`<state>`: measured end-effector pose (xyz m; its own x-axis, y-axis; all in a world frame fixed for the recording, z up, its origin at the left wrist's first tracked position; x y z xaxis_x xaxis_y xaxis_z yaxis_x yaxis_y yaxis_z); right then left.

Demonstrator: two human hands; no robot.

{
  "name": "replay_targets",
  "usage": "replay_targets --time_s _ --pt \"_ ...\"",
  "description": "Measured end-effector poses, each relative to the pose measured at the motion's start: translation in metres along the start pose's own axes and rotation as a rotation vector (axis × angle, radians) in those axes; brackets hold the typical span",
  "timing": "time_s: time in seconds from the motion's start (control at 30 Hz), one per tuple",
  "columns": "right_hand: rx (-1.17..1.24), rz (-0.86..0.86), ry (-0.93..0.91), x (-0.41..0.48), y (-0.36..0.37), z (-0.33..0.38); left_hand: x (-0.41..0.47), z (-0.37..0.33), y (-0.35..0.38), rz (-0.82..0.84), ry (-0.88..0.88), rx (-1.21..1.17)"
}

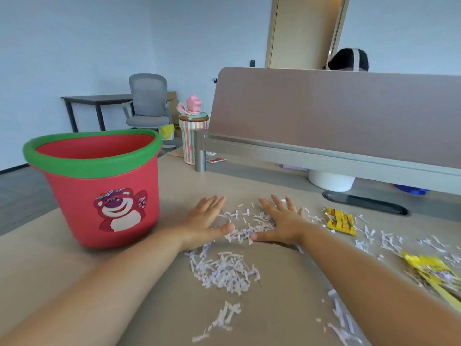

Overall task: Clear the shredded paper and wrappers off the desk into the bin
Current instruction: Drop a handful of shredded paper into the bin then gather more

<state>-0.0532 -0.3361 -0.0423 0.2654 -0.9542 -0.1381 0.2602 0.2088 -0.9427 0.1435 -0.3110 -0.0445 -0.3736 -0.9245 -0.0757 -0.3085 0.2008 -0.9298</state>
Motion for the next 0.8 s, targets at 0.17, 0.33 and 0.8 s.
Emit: replay_targets --time_s 0.17,0.33,0.8 --pt "-0.024 0.092 -0.158 0.015 0.007 0.014 0.022 -0.013 -0.001 0.096 0.141 0.022" --pt "0.163 0.197 -0.276 -0.025 0.01 0.024 -0.012 -0.021 0.005 0.239 0.247 0.02" --pt "0.096 -0.253 -0.287 -0.117 0.029 0.055 -0.077 -0.053 0.023 -0.116 0.208 0.291"
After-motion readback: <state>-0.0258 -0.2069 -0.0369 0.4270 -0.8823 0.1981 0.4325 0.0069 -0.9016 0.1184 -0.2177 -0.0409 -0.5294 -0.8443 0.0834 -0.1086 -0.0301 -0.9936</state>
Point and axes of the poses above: each hand's wrist, its own x-axis towards the middle knuckle, its own y-axis out of the palm, z = x × y, the point moved 6 cm from there along x, towards the middle knuckle, and after that the axes turned 6 degrees about x, right-handed, at the moved point
